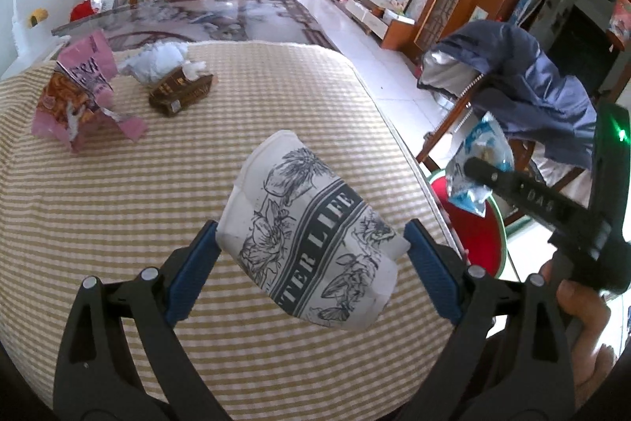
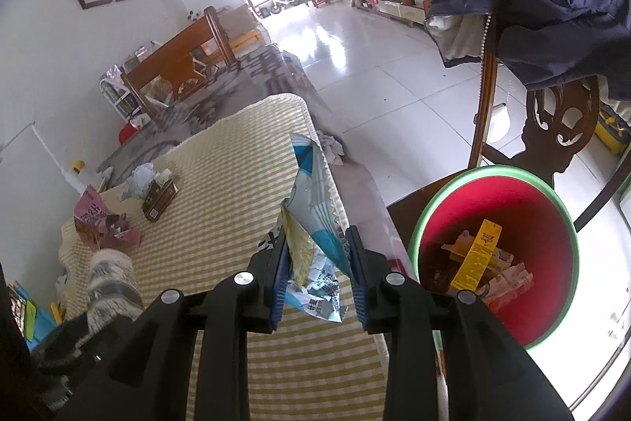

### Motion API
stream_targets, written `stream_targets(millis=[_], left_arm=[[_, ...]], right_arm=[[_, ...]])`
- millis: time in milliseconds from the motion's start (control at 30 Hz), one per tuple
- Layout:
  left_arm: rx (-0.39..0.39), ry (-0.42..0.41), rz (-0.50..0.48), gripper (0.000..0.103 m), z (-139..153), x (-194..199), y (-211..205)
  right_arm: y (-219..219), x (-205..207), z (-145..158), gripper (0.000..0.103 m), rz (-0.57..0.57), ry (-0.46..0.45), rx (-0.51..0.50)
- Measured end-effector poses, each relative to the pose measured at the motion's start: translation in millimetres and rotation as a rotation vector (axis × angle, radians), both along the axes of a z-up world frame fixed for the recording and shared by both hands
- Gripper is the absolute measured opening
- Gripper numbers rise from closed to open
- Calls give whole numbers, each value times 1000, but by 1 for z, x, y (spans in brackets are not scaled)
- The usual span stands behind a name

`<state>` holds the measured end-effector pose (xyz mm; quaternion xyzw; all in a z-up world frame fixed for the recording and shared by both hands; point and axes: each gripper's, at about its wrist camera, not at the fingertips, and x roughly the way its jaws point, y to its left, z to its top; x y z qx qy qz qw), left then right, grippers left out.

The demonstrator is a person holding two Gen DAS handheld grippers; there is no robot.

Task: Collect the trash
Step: 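Carry the paper cup and wrapper over the red bin and open both tools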

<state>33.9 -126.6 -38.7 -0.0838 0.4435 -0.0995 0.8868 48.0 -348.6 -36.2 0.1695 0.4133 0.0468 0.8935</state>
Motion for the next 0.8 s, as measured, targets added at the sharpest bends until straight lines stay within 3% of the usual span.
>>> stream_targets(millis=[333, 533, 800], left_arm=[[-4, 35, -18, 91, -11, 4, -8], [-1, 43, -38, 91, -14, 8, -18], [-62, 48, -103, 91, -17, 23, -46]], right_arm=[[-13, -1, -1, 29, -30, 4, 18], [-33, -1, 1, 29, -124, 6, -46], [-95, -8, -10, 29, -316, 36, 88]])
